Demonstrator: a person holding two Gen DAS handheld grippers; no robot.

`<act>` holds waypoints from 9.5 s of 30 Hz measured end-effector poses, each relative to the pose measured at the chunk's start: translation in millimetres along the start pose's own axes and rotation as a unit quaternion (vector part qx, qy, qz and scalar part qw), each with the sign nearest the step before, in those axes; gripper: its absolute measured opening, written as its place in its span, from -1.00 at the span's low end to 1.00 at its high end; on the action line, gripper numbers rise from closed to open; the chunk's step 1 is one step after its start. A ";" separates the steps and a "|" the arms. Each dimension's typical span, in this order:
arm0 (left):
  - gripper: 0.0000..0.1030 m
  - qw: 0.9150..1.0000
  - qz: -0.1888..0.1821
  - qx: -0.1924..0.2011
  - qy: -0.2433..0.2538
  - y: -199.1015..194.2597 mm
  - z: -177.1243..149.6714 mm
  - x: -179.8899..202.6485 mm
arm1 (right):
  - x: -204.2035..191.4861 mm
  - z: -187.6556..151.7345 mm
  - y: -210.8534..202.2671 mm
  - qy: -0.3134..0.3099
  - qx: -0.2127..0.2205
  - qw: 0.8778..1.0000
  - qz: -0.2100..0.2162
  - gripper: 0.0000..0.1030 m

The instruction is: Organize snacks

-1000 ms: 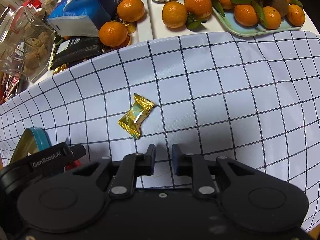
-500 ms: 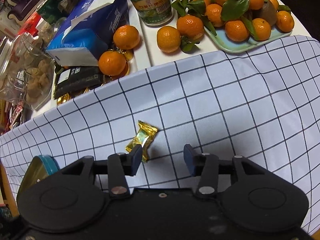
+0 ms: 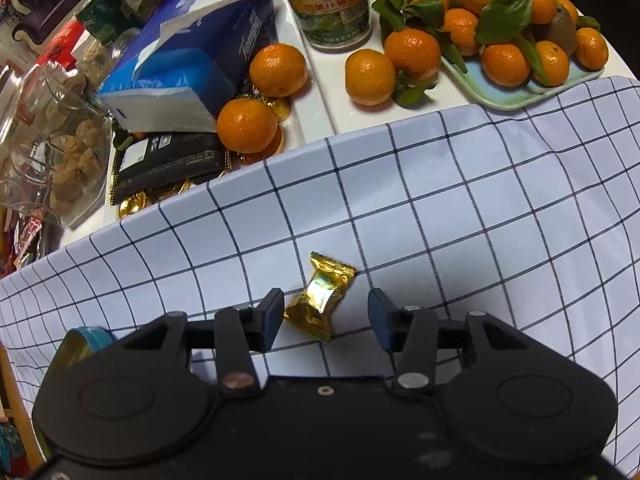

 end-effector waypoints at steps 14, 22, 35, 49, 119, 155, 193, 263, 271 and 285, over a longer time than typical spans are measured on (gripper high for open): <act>-0.13 0.999 -0.026 -0.014 -0.015 -0.8 1.2 -13.2 | -22.8 -4.8 15.9 -0.041 -0.001 0.998 -0.042 -0.11; -0.17 0.995 -0.057 -0.060 -0.055 -3.4 2.6 -30.3 | -34.1 -12.5 15.0 -0.071 -0.012 0.996 -0.050 -0.68; -0.17 0.996 -0.055 -0.062 -0.039 -19.0 -6.3 -32.2 | -6.8 -21.7 0.0 -0.025 -0.053 0.998 0.003 -0.83; -0.17 0.996 -0.056 -0.063 -0.018 -25.6 -36.1 -27.9 | 17.8 -60.0 -23.6 -0.016 -0.052 0.999 0.003 -0.76; -0.17 0.998 -0.053 0.011 -0.024 -56.9 -6.7 -67.5 | -47.2 -27.0 -30.6 -0.056 0.045 0.997 -0.012 -0.65; -0.14 0.977 0.097 0.051 -0.181 -69.0 0.8 -239.5 | -211.0 -119.5 -49.1 -0.221 0.053 0.970 0.091 -0.64; -0.08 0.983 0.097 0.043 -0.152 -67.8 -6.0 -244.6 | -236.9 -119.9 -42.5 -0.246 0.075 0.964 0.068 -0.63; -0.07 0.989 0.082 0.002 -0.127 -73.7 -23.4 -225.3 | -215.1 -134.4 -44.6 -0.299 0.025 0.953 0.025 0.33; -0.07 0.988 0.082 0.001 -0.129 -73.6 -23.5 -225.7 | -214.8 -133.8 -44.7 -0.300 0.025 0.953 0.026 0.33; -0.07 0.988 0.083 0.002 -0.128 -74.5 -22.8 -226.4 | -214.2 -133.3 -44.7 -0.299 0.024 0.954 0.025 0.33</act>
Point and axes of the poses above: each gripper's, at about its wrist camera, not at the fingertips, and y roughly the way its jaws point, x to its right, z to its top, the point moved 1 cm from there along y, roughly the way its jaws point, and after that the axes turned 7 degrees about -y, right-handed, at the moved point
